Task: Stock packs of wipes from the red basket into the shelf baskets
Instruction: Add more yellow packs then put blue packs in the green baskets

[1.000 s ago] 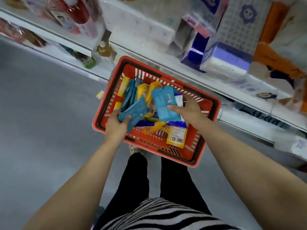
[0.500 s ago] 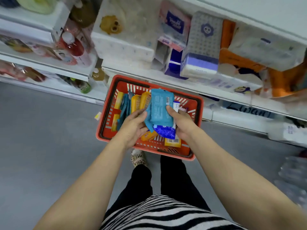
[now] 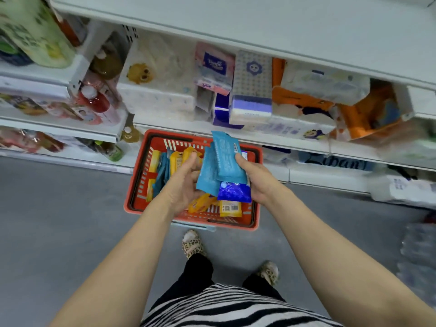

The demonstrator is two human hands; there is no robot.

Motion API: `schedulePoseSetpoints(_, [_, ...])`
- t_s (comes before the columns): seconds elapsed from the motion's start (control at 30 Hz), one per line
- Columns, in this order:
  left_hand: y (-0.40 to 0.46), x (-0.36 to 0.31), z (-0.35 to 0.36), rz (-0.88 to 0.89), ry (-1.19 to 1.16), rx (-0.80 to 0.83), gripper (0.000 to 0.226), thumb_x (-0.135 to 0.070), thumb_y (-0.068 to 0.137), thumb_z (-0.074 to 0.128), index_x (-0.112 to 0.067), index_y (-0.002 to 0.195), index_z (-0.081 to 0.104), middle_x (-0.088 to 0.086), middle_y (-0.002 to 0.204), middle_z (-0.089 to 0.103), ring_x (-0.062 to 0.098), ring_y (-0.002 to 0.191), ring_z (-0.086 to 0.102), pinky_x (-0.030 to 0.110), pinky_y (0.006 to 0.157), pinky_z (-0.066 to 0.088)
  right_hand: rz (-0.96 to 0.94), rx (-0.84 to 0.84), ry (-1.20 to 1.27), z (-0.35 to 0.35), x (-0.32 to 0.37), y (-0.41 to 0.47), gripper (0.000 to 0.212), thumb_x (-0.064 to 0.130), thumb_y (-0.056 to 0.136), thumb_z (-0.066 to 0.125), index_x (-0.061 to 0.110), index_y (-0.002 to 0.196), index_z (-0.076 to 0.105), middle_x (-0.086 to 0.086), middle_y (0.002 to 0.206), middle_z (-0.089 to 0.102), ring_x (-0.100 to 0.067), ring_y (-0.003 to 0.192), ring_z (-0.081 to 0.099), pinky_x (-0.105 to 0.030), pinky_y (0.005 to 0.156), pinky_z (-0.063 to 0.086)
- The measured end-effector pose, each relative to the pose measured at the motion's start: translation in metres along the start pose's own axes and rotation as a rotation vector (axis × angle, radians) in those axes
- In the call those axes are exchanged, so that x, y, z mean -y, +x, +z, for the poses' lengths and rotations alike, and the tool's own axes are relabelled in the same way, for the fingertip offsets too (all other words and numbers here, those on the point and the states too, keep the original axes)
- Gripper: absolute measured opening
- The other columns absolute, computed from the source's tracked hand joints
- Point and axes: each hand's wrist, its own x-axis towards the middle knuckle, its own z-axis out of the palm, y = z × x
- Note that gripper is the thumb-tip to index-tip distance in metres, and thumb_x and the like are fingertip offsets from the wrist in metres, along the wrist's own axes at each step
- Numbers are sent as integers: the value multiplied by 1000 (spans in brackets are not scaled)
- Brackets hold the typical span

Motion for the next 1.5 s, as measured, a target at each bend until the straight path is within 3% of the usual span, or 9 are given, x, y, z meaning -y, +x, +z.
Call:
schedulePoseSetpoints(0.13, [1,4,46,25,98,12,58,-46,84,69,-19,134,56,7,123,70,26,113,67,51,103,49,-124,35,-53,-29,10,-28,43,31,94,66,0,122,63,-18,108,74,-31,96,73,-43,85,60])
schedulePoseSetpoints(0.33, [-6,45,170,132,28,32,55,-33,77,73,-16,128,60,11,117,72,28,105,70,39,86,59,-274,91,-59,-118,36,-87,38,26,93,66,1,122,63,-16,107,74,-28,94,72,-40,85,59])
schedulePoseSetpoints(0.5, [2,84,285,198,101,67,45,-23,77,77,-13,119,64,10,112,74,29,101,71,42,88,58,-467,-170,-142,-225,62,-138,32,21,83,79,9,111,69,-13,106,75,-25,92,74,-40,81,61])
schedulePoseSetpoints(0.77, [23,130,464,300,122,126,23,-8,84,74,-16,103,62,2,91,77,17,78,74,35,69,62,-705,-454,185,-414,118,-203,32,10,87,73,6,116,60,-16,110,70,-30,92,70,-48,83,58])
schedulePoseSetpoints(1.0, [59,118,593,402,273,215,35,-17,83,77,-17,114,61,2,101,76,19,89,74,33,70,61,-723,-362,325,-524,178,-223,41,-11,89,53,-4,130,51,-20,104,69,-28,85,72,-41,71,59])
schedulePoseSetpoints(1.13, [97,110,676,426,319,312,32,-17,84,77,-17,111,61,5,104,75,22,93,74,40,78,61,-714,-317,303,-569,231,-218,53,24,87,70,1,132,53,-20,116,69,-33,98,70,-51,91,55])
schedulePoseSetpoints(1.23, [128,97,744,464,355,372,32,-18,85,77,-18,112,61,3,103,75,18,89,75,34,72,62,-696,-311,357,-608,281,-211,51,38,86,61,3,123,61,-23,119,67,-38,106,63,-56,104,43])
schedulePoseSetpoints(1.4, [183,62,848,535,364,425,24,-14,86,76,-18,107,64,-4,91,76,13,79,75,26,62,58,-755,-426,232,-679,371,-212,41,19,78,67,12,117,61,-10,101,69,-21,82,65,-33,70,51])
schedulePoseSetpoints(1.5, [218,43,896,561,379,413,25,-17,84,78,-19,106,66,-2,97,77,16,86,75,37,73,60,-829,-493,214,-718,414,-210,50,1,82,74,9,127,55,-13,107,72,-23,84,71,-37,74,59])
